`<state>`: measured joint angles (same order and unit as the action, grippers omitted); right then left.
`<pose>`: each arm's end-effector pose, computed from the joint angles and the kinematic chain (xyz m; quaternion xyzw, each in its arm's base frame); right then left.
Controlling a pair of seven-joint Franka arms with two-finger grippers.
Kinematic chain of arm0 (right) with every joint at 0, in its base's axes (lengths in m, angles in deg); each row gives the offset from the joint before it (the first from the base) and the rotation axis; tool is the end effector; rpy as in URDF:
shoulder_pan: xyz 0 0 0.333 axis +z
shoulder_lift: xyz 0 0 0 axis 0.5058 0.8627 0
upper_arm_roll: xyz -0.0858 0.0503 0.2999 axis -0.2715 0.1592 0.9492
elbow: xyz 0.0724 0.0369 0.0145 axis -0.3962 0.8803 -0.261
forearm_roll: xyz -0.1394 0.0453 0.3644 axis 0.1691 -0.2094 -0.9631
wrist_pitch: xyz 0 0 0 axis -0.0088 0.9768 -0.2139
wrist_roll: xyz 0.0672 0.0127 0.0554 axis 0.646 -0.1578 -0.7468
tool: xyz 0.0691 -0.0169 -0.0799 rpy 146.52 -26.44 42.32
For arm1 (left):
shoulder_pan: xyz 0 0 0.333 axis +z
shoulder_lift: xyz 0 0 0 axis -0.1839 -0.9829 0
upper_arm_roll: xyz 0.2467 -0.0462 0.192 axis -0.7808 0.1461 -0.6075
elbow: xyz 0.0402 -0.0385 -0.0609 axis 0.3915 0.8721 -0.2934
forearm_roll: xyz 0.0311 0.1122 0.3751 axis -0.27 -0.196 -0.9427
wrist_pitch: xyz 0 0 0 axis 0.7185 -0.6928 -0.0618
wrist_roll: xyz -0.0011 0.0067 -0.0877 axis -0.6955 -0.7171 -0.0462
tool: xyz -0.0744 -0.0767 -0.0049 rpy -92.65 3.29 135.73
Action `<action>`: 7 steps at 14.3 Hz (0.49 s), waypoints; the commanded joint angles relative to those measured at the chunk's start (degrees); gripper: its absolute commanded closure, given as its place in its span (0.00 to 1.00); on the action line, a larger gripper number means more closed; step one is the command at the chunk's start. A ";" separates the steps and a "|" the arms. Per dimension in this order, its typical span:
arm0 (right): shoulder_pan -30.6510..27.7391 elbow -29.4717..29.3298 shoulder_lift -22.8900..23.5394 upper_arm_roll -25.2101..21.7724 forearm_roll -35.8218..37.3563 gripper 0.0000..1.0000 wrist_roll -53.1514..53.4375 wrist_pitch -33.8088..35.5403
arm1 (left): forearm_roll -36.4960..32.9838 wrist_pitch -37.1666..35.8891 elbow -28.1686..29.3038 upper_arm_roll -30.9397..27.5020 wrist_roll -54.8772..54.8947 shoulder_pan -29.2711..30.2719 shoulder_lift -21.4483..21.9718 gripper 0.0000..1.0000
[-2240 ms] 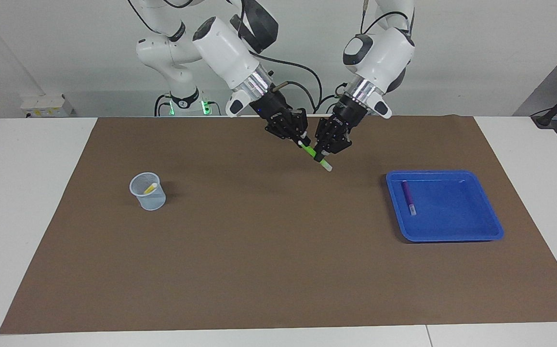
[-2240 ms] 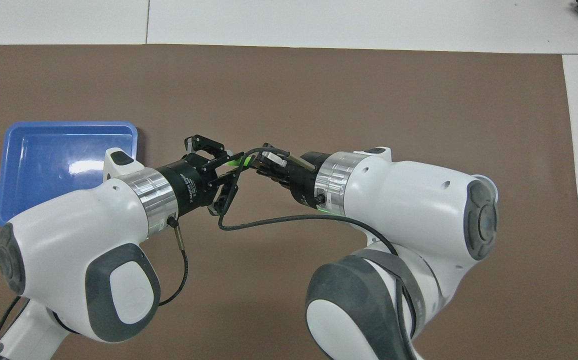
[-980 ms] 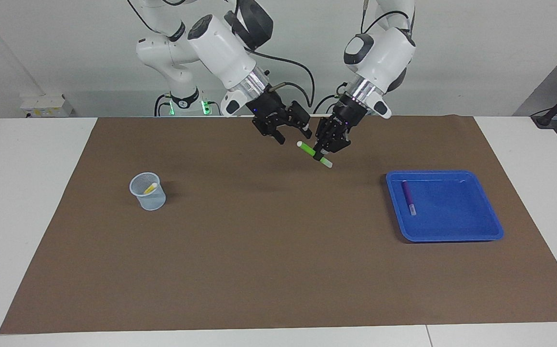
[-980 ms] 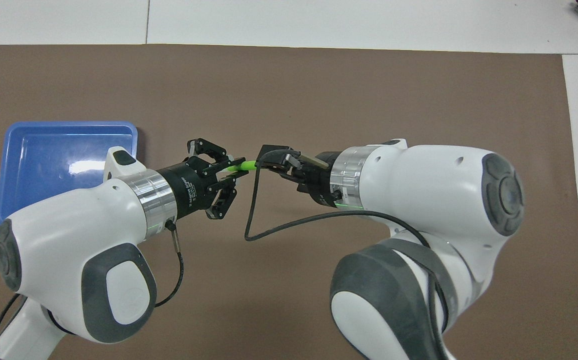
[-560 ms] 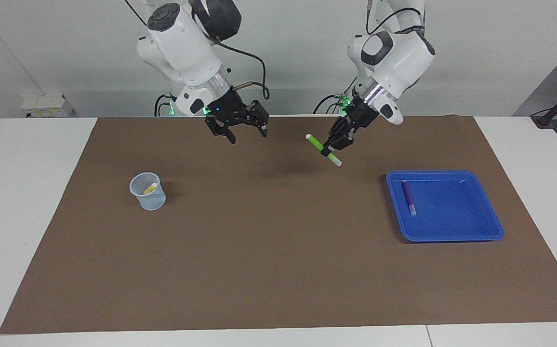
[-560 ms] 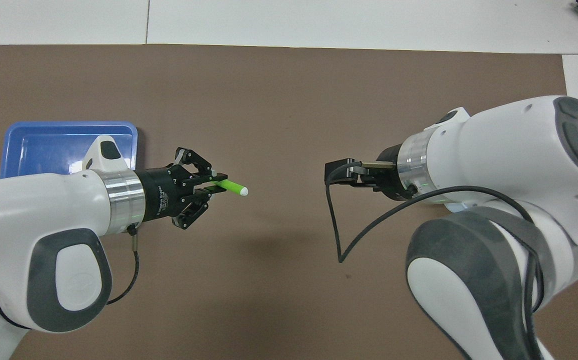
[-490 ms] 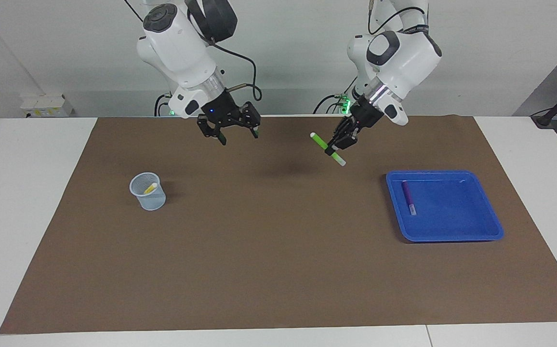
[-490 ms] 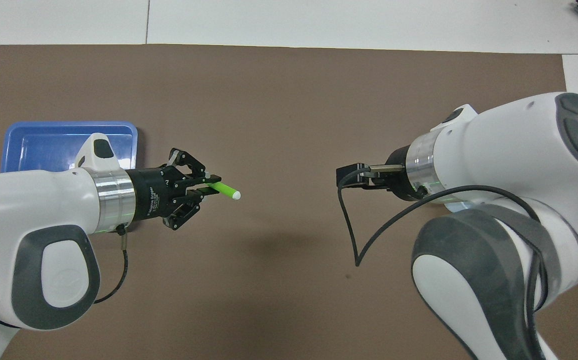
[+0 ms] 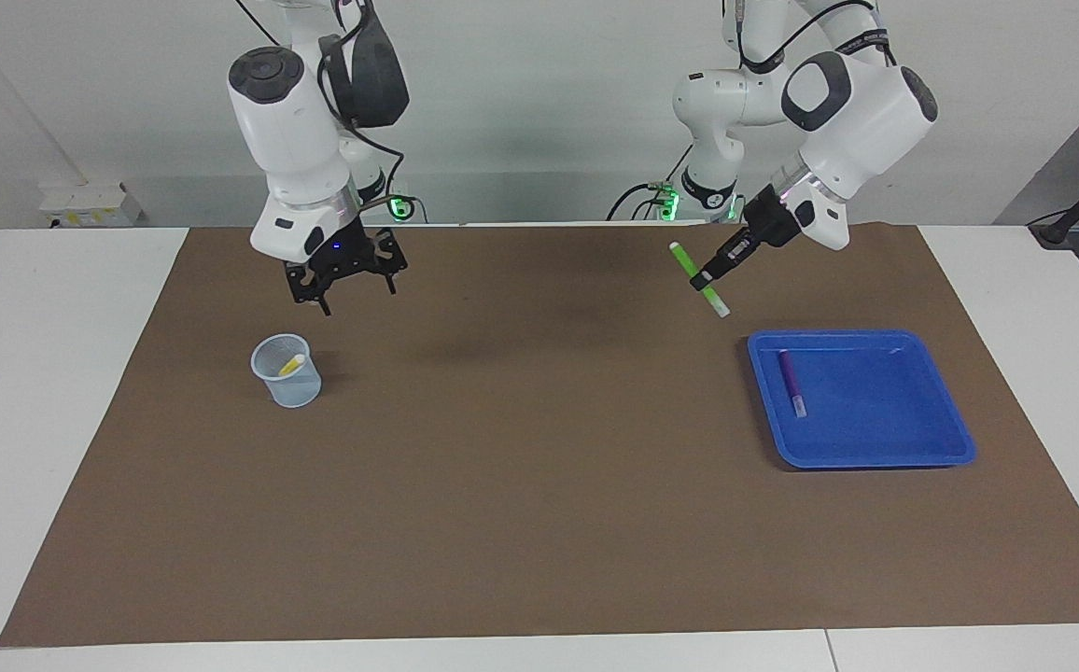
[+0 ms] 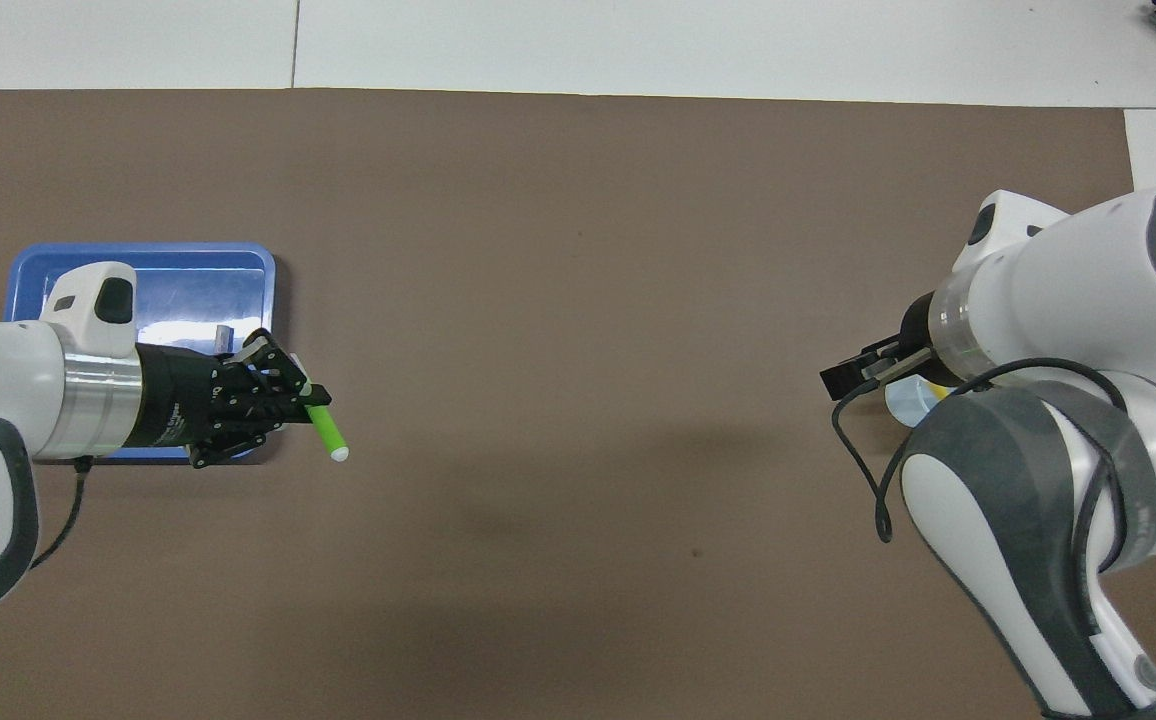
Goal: Right arm passes pens to left for tray arrangement
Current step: 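Move the green pen over the tray while the right gripper withdraws, then lower the green pen into the tray beside the purple pen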
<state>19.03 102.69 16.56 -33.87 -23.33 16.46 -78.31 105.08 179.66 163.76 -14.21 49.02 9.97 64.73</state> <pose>0.5444 0.1059 0.5084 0.9790 0.2034 0.0103 0.0050 0.4858 -0.1092 0.5036 0.9146 0.3173 -0.0827 0.2365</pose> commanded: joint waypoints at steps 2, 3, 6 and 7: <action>-2.35 5.95 1.32 0.80 4.17 0.00 -3.69 -6.13 | -7.32 -6.10 -1.05 0.44 13.98 5.80 0.52 1.00; -3.57 6.13 2.21 0.80 4.26 0.00 -3.78 -6.57 | -8.82 -6.55 -1.05 0.44 17.50 6.68 0.34 1.00; -6.39 6.21 3.27 0.80 4.35 0.00 -5.97 -7.10 | -13.13 -6.64 -0.96 0.44 26.91 9.76 -1.15 1.00; -7.18 6.48 4.14 0.80 4.35 0.00 -5.98 -8.15 | -14.62 -6.55 -1.05 0.44 29.46 10.73 -2.11 1.00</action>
<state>13.97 108.42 20.10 -33.90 -19.61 11.98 -84.70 93.27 174.12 163.27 -14.26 73.36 18.64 64.20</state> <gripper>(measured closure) 0.000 0.811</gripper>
